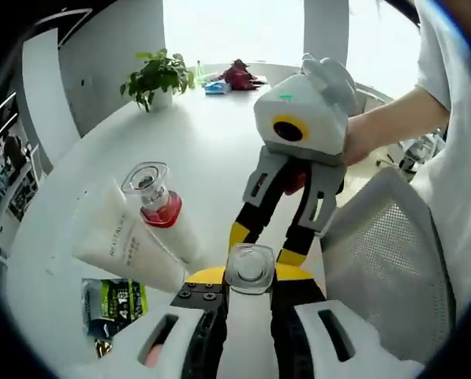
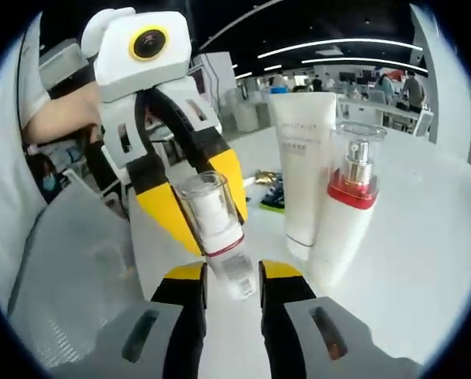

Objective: Arrange the skincare products in the storage area until every visible bottle or jar stands upright without overlapping.

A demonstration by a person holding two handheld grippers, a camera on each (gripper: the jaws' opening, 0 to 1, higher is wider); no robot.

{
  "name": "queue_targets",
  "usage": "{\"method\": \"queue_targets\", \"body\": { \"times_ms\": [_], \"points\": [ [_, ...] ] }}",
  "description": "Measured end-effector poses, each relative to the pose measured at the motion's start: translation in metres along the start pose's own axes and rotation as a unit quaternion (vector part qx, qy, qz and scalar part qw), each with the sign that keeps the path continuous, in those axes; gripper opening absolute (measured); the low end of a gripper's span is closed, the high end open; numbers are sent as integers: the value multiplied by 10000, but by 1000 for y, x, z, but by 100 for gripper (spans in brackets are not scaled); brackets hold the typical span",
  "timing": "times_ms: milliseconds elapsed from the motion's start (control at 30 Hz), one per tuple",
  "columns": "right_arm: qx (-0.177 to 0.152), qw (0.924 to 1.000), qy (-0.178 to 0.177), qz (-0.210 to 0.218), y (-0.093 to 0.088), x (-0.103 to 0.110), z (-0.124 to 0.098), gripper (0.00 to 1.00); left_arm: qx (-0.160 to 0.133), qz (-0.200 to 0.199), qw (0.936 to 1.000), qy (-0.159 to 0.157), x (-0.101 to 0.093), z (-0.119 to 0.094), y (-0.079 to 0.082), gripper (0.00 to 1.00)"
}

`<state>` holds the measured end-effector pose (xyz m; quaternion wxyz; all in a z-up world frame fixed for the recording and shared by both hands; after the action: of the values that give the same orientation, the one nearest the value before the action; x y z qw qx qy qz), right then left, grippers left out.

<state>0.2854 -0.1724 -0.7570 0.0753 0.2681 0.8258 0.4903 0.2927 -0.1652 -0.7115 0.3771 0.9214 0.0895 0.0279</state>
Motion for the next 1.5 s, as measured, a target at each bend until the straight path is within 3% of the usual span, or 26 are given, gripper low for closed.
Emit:
{"method": "queue_targets", "body": {
  "times_ms": [167, 733, 900, 1267, 1500],
  "points": [
    [45, 9999, -133, 11, -4, -8, 6, 27, 177, 40, 9998, 62, 4, 7, -6, 24],
    [282, 9992, -217, -207, -7, -11, 15, 22, 334, 117, 9992, 183, 13, 20, -17, 25],
    [268, 9992, -246, -155, -9, -13, 17, 23, 188, -22, 9996, 202, 16, 21, -14, 25],
    [340, 9989, -254, -201, -13, -13, 17, 22, 205, -171, 9994, 212, 14, 21, -16, 30],
    [384, 9986, -289, -199, -14, -15, 15, 24, 218, -361, 9981, 443, 21, 16, -24, 33]
  ]
}}
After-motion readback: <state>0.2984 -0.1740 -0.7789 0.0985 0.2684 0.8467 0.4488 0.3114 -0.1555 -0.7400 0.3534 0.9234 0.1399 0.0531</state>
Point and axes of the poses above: the point that each gripper's makers call its tool centre point, and the gripper's own axes: z roughly forward along the fingers, x roughly to its left, y roughly out of its top, the point moved 1 cm from there along -z, roughly backward along the fingers, and after that the axes turned 3 degrees about -y, right-handed, at the moved point
